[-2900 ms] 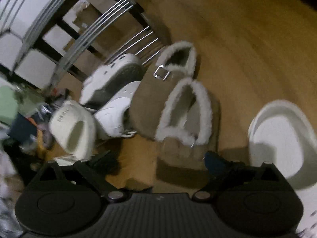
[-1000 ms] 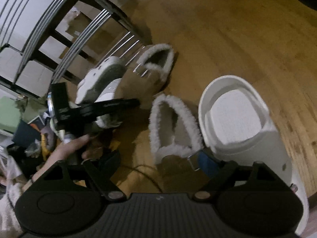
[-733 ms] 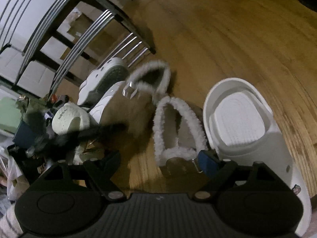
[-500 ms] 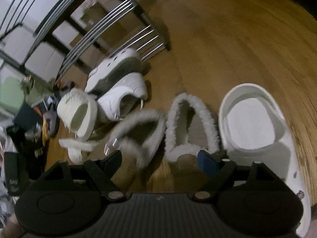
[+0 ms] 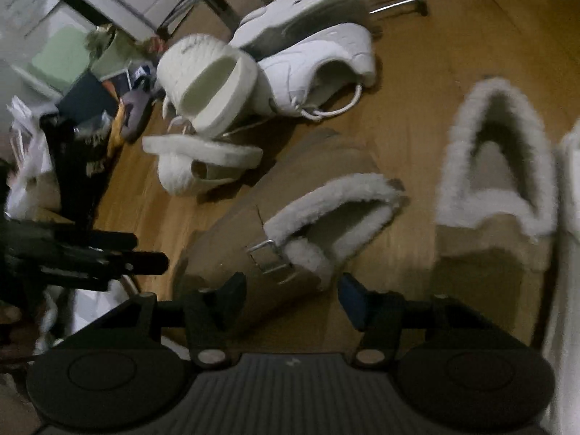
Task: Organize scattered shoes
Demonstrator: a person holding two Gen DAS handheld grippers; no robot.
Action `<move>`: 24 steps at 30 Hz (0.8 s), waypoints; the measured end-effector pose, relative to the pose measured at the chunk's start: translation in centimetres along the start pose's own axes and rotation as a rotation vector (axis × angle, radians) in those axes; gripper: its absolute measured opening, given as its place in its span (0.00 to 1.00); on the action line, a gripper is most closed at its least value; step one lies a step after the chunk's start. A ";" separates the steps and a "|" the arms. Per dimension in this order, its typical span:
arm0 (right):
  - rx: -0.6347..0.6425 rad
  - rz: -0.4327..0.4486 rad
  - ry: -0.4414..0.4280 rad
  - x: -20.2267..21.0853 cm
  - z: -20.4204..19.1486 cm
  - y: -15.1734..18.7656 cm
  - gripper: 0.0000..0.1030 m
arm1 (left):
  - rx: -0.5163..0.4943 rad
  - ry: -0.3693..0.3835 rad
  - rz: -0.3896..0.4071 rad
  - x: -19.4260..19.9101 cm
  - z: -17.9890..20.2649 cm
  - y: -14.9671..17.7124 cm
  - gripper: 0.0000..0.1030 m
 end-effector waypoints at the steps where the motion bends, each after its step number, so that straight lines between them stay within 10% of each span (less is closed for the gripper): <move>1: 0.004 0.006 0.005 -0.5 -0.1 -0.2 0.56 | 0.016 0.007 -0.001 0.2 -0.3 0.4 0.75; 6: -0.017 0.016 -0.098 -3.9 -0.3 -2.0 0.60 | 0.077 -0.058 -0.035 -0.1 -2.5 1.6 0.75; 10: -0.056 0.018 -0.276 -6.4 -0.5 -3.3 0.27 | 0.148 -0.041 -0.068 -0.7 -3.4 2.2 0.75; 24: 0.129 0.023 -0.122 -0.9 -1.9 -4.3 0.00 | 0.160 -0.015 -0.091 -1.6 -3.4 2.6 0.75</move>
Point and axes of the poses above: each gripper's, at about its wrist camera, not at the fingertips, and x roughly against the way its jaws point, z to its right, y to its underside, the point moved 4 cm from there along -x, roughly the way its jaws point, and after that the axes turned 7 degrees about -y, right-handed, at the moved point
